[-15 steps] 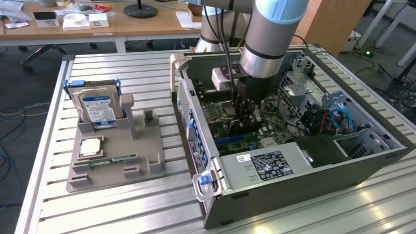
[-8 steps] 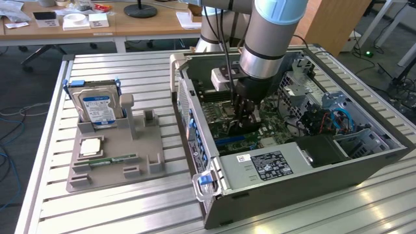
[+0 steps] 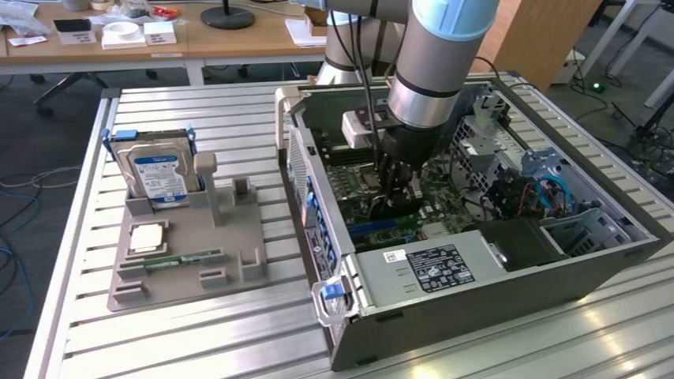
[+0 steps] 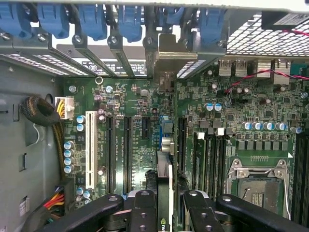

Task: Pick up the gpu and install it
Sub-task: 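Insert the gpu into the slot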

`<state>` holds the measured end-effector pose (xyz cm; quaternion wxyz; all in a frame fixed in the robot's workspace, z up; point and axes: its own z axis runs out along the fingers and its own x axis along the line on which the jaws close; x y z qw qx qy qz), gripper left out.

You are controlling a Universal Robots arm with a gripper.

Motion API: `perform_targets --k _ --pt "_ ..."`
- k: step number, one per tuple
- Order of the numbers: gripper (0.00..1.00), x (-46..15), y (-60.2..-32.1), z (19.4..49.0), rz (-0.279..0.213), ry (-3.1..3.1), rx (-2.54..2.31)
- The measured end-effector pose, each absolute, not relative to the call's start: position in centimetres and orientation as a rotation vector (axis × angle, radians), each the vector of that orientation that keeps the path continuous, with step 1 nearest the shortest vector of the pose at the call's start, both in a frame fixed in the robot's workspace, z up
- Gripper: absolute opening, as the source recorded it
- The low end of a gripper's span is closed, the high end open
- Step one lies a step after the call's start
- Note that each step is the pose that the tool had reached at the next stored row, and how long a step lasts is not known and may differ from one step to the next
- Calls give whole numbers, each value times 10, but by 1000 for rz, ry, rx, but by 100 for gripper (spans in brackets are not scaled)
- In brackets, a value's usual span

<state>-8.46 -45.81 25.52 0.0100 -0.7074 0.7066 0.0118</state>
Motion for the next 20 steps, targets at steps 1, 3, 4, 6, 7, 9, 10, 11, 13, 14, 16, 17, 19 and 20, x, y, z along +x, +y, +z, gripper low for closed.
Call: perform_targets --k 1,3,4,6,7,9,10,11,13,14,16,17,19,20 --pt "26 -85 -458 255 37 2206 -2209" --pt "26 -86 -458 255 37 2206 -2209" --pt "26 -86 -458 255 36 2205 -2208" --pt "26 -87 -458 255 36 2205 -2208" --pt "26 -88 -458 255 36 2205 -2208" --pt "26 -88 -458 255 36 2205 -2208" --pt "26 -88 -458 255 36 2205 -2208" --pt "26 -88 -458 255 36 2205 -2208" --pt "26 -89 -458 255 36 2205 -2208" --pt "26 -89 -458 255 36 2205 -2208" --pt "26 -89 -458 255 36 2205 -2208" --pt "26 -90 -458 255 36 2206 -2208" --pt "26 -90 -458 255 36 2205 -2208" --pt "26 -91 -458 255 36 2205 -2208"
